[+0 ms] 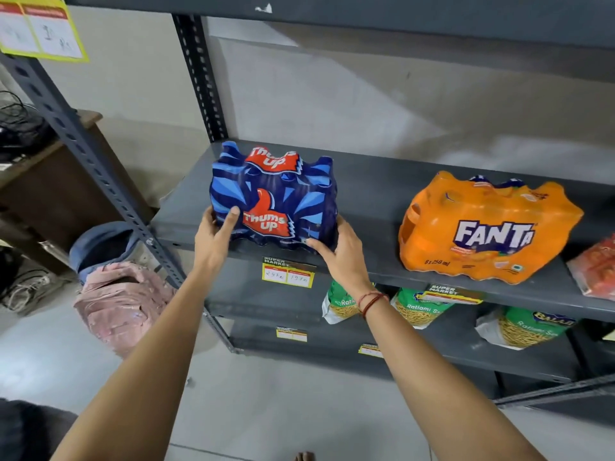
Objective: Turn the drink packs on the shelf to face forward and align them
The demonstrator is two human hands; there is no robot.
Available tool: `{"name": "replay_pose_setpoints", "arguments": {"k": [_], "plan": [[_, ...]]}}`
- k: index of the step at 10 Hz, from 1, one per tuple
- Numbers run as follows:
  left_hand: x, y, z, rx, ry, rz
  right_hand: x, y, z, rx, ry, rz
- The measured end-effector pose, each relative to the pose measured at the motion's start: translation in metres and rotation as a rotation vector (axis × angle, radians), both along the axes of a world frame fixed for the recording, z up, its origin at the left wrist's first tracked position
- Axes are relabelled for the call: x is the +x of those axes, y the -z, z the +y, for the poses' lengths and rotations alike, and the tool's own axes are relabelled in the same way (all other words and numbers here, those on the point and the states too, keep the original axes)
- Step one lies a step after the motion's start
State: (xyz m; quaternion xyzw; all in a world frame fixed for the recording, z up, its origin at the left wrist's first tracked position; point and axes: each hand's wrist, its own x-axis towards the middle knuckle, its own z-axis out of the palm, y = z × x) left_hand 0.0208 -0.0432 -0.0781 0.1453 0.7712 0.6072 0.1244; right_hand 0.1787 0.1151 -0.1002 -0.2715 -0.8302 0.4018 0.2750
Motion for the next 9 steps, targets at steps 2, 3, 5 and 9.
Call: {"name": "replay_pose_setpoints", "arguments": {"k": [2, 3, 5, 9], "plan": [[0.029, 0.004, 0.018, -0.067, 0.009, 0.121, 0.03, -0.002, 0.016, -0.004, 0.036, 0.002], [0.033, 0.004, 0.021, -0.051, 0.0, 0.117, 0.035, -0.005, 0.016, -0.012, 0.04, -0.016], [0.031, 0.003, 0.019, -0.063, 0.014, 0.099, 0.036, -0.008, 0.013, -0.064, 0.034, 0.006], [0.112, -0.011, 0.016, -0.032, 0.005, 0.126, 0.07, -0.03, 0.004, 0.11, 0.167, 0.125]]}}
